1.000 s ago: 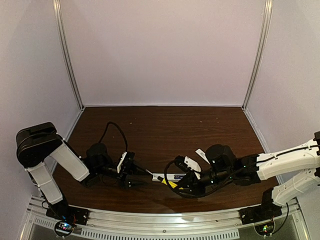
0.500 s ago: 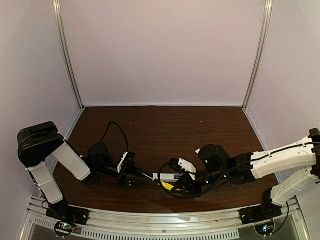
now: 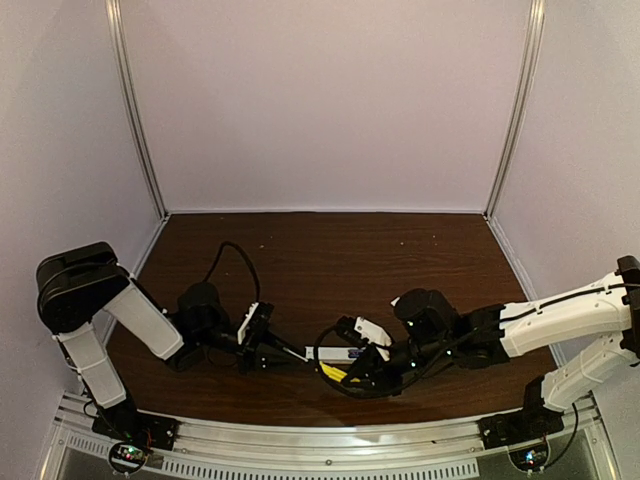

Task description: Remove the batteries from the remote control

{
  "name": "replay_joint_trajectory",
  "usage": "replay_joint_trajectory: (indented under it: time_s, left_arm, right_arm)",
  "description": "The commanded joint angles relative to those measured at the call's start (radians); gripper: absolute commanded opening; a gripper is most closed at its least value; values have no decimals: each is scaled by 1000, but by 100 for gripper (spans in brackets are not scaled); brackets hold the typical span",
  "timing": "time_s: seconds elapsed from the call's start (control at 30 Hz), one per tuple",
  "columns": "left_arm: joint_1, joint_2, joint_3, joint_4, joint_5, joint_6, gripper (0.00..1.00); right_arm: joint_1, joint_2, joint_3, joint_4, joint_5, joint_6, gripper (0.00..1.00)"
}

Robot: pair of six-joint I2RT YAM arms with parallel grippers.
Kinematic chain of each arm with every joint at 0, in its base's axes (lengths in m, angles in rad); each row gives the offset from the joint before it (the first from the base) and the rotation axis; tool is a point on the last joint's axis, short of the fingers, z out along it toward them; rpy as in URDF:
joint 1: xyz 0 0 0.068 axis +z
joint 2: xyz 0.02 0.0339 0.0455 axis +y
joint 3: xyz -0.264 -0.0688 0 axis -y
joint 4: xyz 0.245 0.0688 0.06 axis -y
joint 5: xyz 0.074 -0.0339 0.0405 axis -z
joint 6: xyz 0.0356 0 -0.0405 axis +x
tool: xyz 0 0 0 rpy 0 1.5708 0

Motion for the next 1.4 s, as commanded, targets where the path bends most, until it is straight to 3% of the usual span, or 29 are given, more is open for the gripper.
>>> replay_joint_trajectory:
  time_s: [0.0,0.23,0.43,0.7,0.73,0.83,1.07,1.23,1.37]
  left_arm:
    - [7,19,22,-4,8,17,23]
    - [7,20,26,-11,10,14,16]
    - [7,24,32,-21,13,16,0]
    - [7,23,28,3,11,-3,0]
    - [7,24,27,5,8,-7,0]
    - [7,24,27,14,-7,-18,0]
    - [7,29,29,45,-47,-59,0]
    - [7,46,45,68,-82,-92,0]
    - [7,63,58,103,-103,-134,0]
  right_arm:
    - [9,-1,26,-8,4,-16,0]
    - [10,8,33,-14,6,-14,0]
    - [13,13,36,-6,10,-12,0]
    - [16,10,38,-3,52,5,0]
    - [17,6,36,2,66,9,3]
    - [16,-7,26,19,107,15,35]
    - [16,-63,-35,127,220,39,79]
    - [16,-94,-82,200,316,48,98]
    - [16,-126,-116,258,376,58,100]
